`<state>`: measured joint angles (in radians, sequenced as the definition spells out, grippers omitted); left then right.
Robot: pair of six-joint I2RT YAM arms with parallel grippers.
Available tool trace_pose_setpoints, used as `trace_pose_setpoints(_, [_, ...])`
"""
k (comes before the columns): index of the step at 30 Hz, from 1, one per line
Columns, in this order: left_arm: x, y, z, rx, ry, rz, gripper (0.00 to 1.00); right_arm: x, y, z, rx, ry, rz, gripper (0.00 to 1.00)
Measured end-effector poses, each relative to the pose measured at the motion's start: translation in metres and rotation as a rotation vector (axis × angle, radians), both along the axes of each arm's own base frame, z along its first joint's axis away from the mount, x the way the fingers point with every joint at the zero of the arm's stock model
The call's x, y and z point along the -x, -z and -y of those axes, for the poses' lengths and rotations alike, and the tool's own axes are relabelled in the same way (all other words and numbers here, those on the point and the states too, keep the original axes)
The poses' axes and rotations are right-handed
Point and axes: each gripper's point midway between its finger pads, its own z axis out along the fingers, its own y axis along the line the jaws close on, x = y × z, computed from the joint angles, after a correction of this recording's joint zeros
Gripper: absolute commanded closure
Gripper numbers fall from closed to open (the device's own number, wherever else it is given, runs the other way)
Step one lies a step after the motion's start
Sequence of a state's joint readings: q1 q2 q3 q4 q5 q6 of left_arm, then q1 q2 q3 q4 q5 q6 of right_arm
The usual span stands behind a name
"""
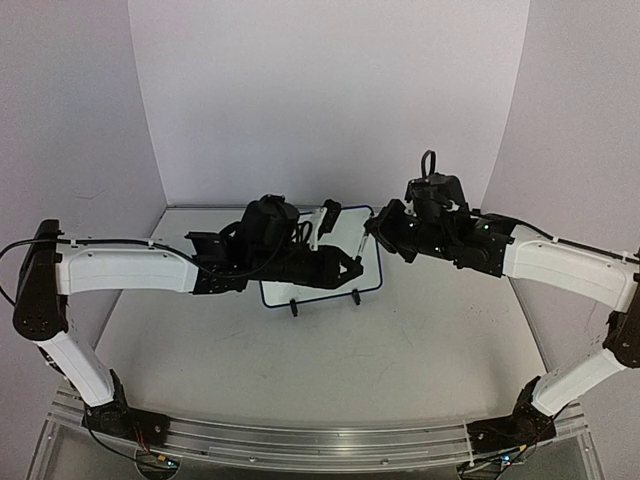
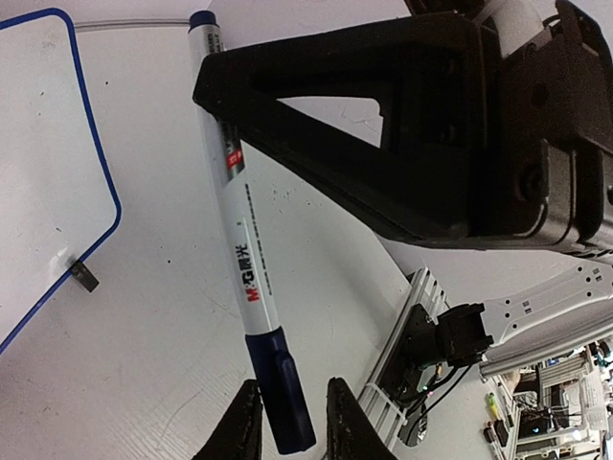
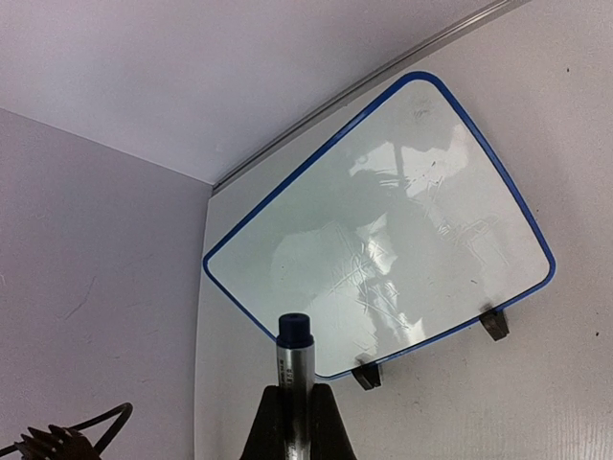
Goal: Write a sentence on the whiteboard
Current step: Pass from the right arm to the left, then open the whiteboard marker from the pen cap.
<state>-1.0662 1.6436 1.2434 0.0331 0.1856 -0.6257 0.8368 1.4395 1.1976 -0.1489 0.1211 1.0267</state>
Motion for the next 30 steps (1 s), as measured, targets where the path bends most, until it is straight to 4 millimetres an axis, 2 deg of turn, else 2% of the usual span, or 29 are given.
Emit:
trace_pose_setpoints(10, [-0.002,0.006,0.001,-0.028,-0.011,-0.009,0.84,-0.001,0.001,0.002,0.005,0.009,0.002,1.0])
trace_pose_setpoints(17, [-0.01,0.012,0.002,-0.053,-0.033,-0.018,1.0,-0.002,-0.002,0.006,0.01,0.027,0.015,1.0])
trace_pose_setpoints(18, [-0.01,0.012,0.002,-0.052,-0.034,-0.018,1.0,-0.002,-0.002,0.007,0.011,0.028,0.015,0.95])
trace_pose_setpoints(22, [-0.008,0.014,0.002,-0.062,-0.029,-0.019,1.0,0.0,0.001,0.007,0.018,0.022,0.014,0.6])
trace_pose_setpoints(25, [-0.005,0.016,0.002,-0.077,-0.013,-0.005,1.0,0.002,0.001,0.008,0.034,0.003,0.024,0.41])
trace_pose_setpoints(30, [0.007,0.02,-0.009,-0.137,0.052,0.016,1.0,0.013,-0.006,0.017,0.117,-0.06,0.071,0.32])
